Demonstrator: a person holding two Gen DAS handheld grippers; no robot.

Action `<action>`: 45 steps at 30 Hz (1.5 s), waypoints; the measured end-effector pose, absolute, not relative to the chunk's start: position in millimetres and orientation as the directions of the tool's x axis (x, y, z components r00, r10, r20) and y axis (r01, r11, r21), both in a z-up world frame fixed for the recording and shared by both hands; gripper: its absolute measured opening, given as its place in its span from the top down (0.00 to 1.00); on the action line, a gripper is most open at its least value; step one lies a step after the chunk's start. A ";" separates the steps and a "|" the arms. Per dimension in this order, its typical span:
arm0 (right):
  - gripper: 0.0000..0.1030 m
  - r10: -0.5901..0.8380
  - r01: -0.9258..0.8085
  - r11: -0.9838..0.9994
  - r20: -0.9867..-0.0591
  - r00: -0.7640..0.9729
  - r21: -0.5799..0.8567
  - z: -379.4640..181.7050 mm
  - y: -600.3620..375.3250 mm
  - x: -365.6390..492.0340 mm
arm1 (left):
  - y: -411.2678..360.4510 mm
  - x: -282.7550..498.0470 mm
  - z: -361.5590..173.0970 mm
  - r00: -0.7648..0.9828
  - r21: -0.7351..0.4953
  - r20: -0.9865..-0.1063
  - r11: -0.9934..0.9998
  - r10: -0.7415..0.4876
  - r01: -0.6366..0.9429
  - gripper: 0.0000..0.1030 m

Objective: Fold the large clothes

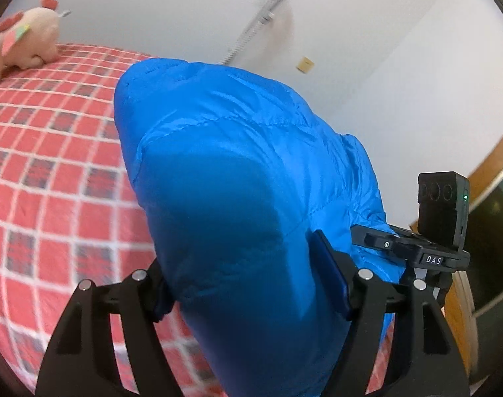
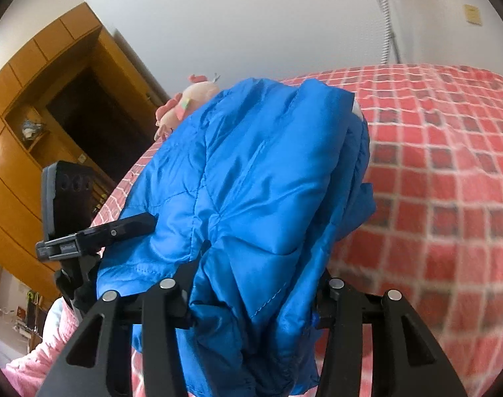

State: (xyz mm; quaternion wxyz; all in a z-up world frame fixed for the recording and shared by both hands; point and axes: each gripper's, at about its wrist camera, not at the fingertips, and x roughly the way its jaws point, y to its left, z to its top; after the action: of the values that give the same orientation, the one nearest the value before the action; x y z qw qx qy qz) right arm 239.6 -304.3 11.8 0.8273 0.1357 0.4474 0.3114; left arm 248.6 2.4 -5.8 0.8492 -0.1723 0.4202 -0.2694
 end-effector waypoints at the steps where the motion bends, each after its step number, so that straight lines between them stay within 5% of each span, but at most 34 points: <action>1: 0.54 0.639 -0.395 0.767 -0.660 0.396 0.505 6.1 -299.4 249.1 | 9.4 256.6 -12.0 0.510 -0.519 -0.622 0.801 -0.594 0.299 0.30; 8: 0.48 0.630 -0.354 0.775 -0.689 0.359 0.524 -46.5 -284.4 279.6 | 29.0 288.0 -66.9 0.476 -0.539 -0.665 0.811 -0.575 0.225 0.24; 17: 0.37 0.600 -0.346 0.798 -0.703 0.381 0.494 -36.2 -295.2 262.1 | 25.7 287.5 -54.3 0.499 -0.478 -0.709 0.860 -0.498 0.179 0.18; 38: 0.40 0.445 -0.258 0.895 -0.773 0.453 0.363 -44.3 -312.0 209.2 | 32.2 209.2 -50.3 0.597 -0.289 -0.743 0.949 -0.303 0.123 0.12; 45: 0.23 0.353 -0.242 0.934 -0.780 0.517 0.262 -18.7 -303.8 168.2 | 22.0 174.4 -26.7 0.638 -0.154 -0.751 0.985 -0.170 0.081 0.11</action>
State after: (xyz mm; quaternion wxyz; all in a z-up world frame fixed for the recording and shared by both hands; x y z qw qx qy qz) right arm 168.2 -303.8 -18.7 0.8689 0.0602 0.4607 0.1709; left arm 174.4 22.0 -26.7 0.9035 -0.0531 0.4195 -0.0692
